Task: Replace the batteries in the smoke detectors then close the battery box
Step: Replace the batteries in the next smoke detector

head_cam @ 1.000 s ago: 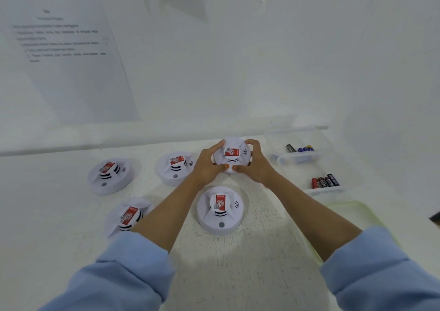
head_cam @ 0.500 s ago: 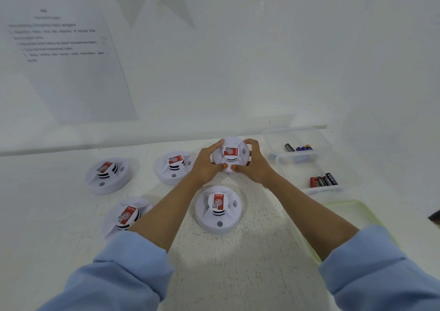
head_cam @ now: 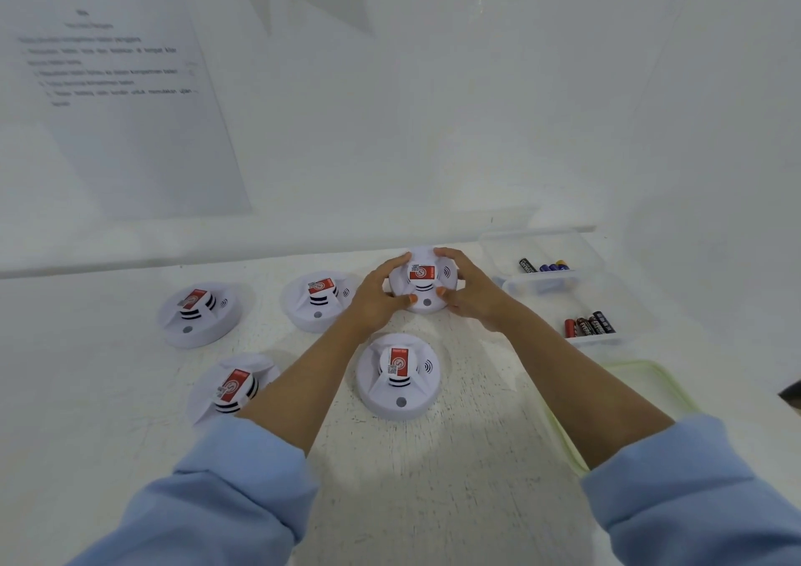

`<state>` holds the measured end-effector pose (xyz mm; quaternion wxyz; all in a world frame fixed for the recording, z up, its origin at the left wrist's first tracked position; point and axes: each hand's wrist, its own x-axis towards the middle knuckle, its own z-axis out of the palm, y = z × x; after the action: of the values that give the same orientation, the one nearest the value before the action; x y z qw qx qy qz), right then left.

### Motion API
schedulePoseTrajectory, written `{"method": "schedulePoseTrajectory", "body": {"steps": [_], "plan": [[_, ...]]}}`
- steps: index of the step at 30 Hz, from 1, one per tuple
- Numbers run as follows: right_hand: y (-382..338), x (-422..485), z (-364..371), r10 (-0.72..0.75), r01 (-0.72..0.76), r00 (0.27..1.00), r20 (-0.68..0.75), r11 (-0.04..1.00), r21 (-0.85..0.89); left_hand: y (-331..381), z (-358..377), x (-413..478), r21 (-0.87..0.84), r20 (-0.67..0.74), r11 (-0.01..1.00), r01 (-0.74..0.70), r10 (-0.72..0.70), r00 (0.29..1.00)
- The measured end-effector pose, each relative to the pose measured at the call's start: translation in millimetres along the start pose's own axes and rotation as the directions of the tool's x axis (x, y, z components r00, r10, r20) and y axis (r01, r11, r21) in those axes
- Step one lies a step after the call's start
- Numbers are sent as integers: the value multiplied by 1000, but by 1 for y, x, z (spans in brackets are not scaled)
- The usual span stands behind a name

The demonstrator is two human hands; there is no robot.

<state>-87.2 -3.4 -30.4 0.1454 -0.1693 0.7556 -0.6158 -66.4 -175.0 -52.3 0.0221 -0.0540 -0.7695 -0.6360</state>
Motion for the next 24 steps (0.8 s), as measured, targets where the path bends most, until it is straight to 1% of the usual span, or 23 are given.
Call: {"method": "schedulePoseTrajectory", "body": {"steps": [2,6,10,19,24], "plan": [[-1,2,-1,10,-10,1000,11,1000,-24,0,0,0,-6,2,1000,0,0,1000],[2,2,-1,17,-18,1000,-12,995,-101,-1,2,1,-7,24,1000,10,-10,1000],[4,0,-3,-10,8,1000,-15,994,-109,-3,4,3,22,44,999,35,-35,998],[6,-1,-6,13,-14,1000,-5,993,-115,-5,4,5,31,46,999,28,-29,998],[3,-2,-5,13,-12,1000,12,996,-89,-4,5,4,34,39,999,31,-32,999]]}}
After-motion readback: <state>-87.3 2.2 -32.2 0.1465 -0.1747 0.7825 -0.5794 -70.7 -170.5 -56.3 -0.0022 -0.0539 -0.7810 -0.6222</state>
